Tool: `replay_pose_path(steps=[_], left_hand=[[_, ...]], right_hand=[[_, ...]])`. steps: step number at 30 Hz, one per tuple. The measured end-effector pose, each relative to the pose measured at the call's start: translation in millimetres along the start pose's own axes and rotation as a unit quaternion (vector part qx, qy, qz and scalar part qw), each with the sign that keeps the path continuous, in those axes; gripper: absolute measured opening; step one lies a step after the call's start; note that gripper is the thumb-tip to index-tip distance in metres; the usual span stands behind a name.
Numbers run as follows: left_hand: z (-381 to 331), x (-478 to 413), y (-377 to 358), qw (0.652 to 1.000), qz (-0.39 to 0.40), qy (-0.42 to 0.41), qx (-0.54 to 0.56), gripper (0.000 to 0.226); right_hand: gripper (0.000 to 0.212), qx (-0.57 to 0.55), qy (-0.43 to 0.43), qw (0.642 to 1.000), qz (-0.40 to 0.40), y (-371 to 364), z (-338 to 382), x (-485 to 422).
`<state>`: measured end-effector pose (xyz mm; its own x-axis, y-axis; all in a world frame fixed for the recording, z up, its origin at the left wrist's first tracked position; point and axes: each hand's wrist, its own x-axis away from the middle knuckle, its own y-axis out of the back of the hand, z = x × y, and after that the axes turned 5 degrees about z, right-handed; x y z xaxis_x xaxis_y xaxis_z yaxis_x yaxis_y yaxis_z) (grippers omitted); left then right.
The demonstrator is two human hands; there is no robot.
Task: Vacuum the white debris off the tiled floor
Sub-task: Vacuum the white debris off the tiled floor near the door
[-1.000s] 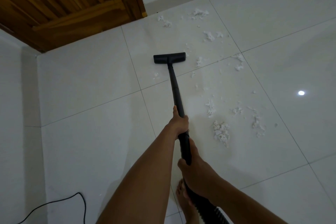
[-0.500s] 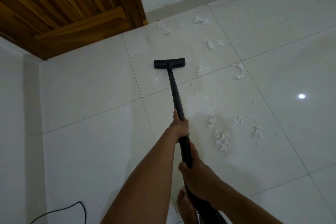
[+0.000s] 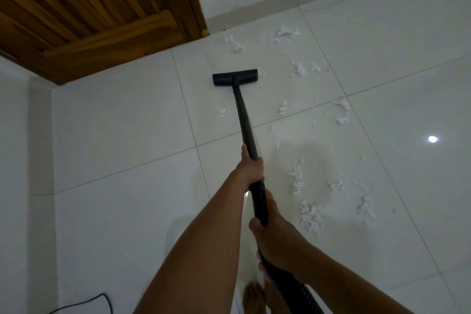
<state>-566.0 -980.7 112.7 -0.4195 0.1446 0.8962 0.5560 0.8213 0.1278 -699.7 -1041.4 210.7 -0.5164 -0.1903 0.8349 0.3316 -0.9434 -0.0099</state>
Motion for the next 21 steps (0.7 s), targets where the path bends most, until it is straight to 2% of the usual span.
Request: replay_pose_path(steps=[5, 8, 21], left_hand=[[-19, -16, 5, 1.000, -0.008, -0.006, 0.007, 0.071], [-22, -26, 10, 1.000, -0.005, -0.004, 0.004, 0.073], [-61, -53, 59, 1.000, 0.006, -0.005, 0.003, 0.072]], right_hand=[[0.076, 0.035, 0.024, 0.999, -0.008, 17, 12, -14], [0.075, 0.016, 0.031, 0.999, -0.005, 20, 19, -19], [0.073, 0.006, -0.001, 1.000, -0.011, 22, 79, -55]])
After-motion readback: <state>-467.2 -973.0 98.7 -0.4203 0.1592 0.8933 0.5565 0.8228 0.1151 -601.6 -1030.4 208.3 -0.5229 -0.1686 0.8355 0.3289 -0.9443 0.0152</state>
